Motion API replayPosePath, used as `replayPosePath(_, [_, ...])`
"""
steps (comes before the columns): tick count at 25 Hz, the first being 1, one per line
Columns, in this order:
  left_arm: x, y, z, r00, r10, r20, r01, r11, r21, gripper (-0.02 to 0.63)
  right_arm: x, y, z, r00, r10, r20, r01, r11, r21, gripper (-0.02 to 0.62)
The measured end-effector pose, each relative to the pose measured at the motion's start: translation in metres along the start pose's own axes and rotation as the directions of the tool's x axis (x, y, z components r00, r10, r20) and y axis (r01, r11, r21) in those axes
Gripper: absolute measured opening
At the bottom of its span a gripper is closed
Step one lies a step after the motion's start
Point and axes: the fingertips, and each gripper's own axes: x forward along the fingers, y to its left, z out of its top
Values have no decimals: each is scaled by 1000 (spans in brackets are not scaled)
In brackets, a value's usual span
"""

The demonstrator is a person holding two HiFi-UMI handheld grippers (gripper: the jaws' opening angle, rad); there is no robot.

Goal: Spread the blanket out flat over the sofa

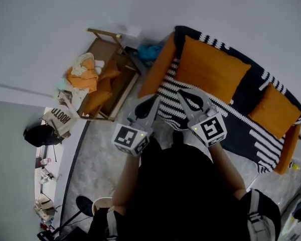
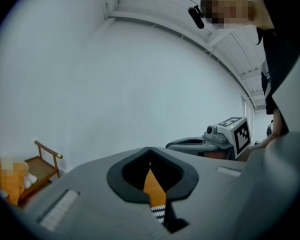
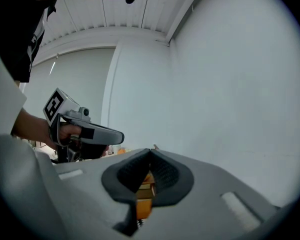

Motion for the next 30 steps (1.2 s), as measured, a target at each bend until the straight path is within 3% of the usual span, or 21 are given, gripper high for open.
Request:
replayPosePath(9, [-4,-11,-2,1000,-20,-13,20,1000,9,11,-10,5,-7,1000,0,-17,0,1000,3,3])
replayPosePath(20, [-18,-10,-13,999,40,-25,-40,999,1,11,-10,13,-15,999,42,-12,-42,998,40,3])
replayPosePath(30, [-16,-12,-13,999,49,-14,-48,999,5,11,-10,11,-15,997,77,-20,-76,995,70,3])
